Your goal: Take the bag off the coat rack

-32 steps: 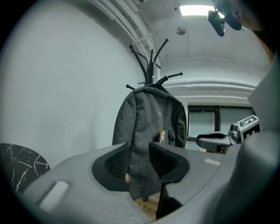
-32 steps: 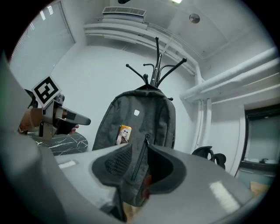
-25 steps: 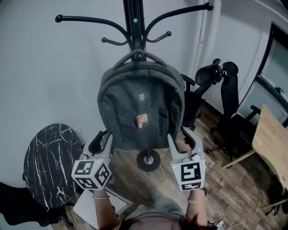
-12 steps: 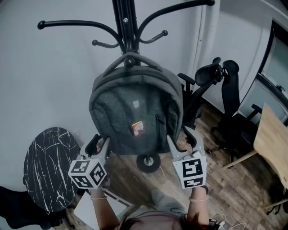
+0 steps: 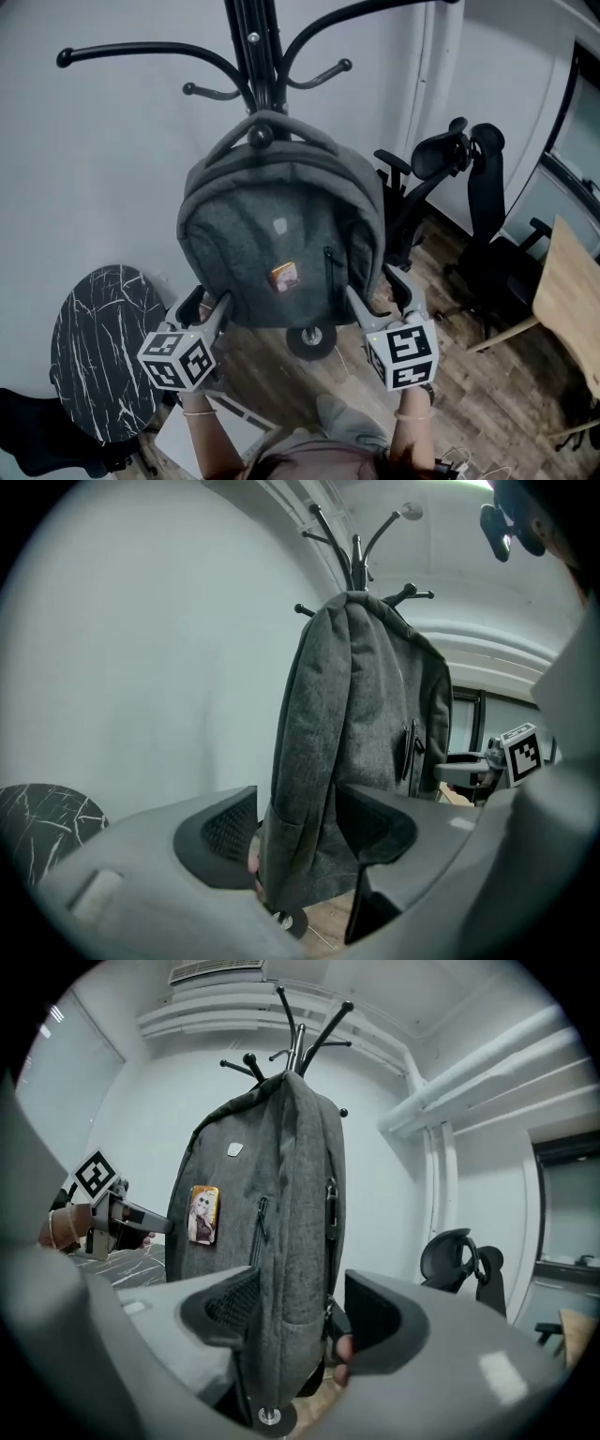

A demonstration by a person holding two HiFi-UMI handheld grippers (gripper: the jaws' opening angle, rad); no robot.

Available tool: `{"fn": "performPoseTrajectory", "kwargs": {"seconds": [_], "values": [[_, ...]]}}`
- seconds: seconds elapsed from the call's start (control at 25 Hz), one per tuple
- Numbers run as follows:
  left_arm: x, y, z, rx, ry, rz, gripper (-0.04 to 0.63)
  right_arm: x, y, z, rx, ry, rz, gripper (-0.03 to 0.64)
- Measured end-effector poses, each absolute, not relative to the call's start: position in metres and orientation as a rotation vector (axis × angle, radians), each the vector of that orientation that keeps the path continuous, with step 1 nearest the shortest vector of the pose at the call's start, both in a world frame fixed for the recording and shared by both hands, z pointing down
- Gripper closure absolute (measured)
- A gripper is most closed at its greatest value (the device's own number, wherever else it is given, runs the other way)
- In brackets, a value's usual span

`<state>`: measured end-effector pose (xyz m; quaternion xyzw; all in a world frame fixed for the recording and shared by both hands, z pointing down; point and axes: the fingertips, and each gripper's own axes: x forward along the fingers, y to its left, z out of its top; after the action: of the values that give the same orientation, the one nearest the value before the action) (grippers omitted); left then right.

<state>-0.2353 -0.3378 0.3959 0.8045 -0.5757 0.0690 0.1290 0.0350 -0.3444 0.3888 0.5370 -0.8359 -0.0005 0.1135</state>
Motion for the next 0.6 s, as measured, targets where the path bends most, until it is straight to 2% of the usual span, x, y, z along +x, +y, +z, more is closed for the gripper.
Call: {"fn": "performPoseTrajectory", "kwargs": {"seconds": [0.6], "values": [[-0.227, -0.363, 0.416, 2.330, -1.626, 0.233, 0.341, 0.023, -0.368, 0.421, 1.478, -2.439, 0.088, 0.336]]}}
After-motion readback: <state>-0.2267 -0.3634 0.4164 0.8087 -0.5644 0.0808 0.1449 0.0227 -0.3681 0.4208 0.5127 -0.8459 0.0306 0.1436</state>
